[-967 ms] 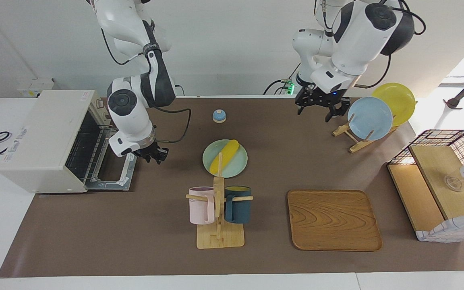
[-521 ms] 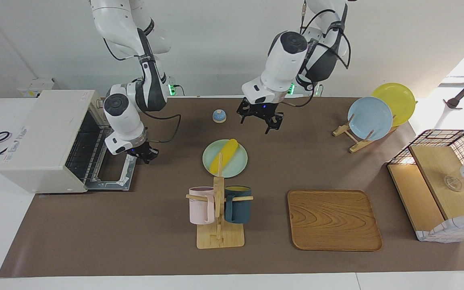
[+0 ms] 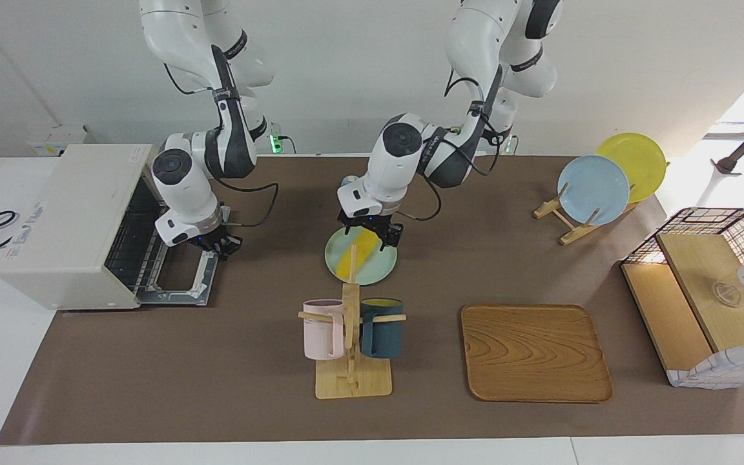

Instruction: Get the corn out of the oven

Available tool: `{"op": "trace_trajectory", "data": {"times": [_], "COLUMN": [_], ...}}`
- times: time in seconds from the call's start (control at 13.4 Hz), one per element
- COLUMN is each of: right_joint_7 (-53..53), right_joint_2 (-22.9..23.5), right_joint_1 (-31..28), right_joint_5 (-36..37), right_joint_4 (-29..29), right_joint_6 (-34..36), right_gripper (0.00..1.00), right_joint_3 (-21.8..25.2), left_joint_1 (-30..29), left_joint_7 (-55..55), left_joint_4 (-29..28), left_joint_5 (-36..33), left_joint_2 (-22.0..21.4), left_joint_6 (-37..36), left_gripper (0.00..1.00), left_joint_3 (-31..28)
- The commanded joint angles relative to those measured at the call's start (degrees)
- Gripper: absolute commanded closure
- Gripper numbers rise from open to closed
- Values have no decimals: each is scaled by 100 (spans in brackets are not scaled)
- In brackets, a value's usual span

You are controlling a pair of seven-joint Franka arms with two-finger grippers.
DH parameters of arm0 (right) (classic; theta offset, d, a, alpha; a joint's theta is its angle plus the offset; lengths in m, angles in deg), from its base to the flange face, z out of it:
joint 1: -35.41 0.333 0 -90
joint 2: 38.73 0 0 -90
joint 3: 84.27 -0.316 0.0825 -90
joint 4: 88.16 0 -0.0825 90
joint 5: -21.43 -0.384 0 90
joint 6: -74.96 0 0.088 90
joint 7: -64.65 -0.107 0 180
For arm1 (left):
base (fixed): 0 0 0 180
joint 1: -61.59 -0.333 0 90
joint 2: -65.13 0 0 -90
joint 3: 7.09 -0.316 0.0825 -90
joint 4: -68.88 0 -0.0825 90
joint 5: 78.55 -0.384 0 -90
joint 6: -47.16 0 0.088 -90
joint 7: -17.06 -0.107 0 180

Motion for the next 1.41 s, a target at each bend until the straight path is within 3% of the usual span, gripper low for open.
{"op": "trace_trajectory", "data": {"times": [0.0,0.15,0.37,0.74,0.89,0.97,1.34], "right_joint_7": [138,138,208,875,1270,1463,2123], "right_joint_2": [-159,-150,-133,-238,-378,-440,-747], "right_joint_1": [-167,-175,-167,-377,-552,-658,-939], "right_joint_5": [529,837,1075,1076,1067,1067,1023], "right_joint_4": [-136,-48,600,1410,1455,1455,1464], "right_joint_6": [-5,117,941,2041,2130,2183,2464], "right_gripper": [100,100,100,100,100,100,100], "right_joint_3": [-47,-47,-56,-56,-56,-56,-47], "left_joint_1": [94,120,164,270,279,287,270], "left_joint_7": [73,64,64,55,73,82,169], "left_joint_4": [229,45,-70,-317,-325,-351,-246], "left_joint_5": [-59,-86,-77,-68,-68,-68,28], "left_joint_2": [246,263,255,237,237,237,228], "left_joint_6": [68,233,322,586,586,586,341], "left_gripper": [0,0,0,0,0,6,95], "left_joint_3": [-132,-132,-114,-114,-114,-114,-105]}}
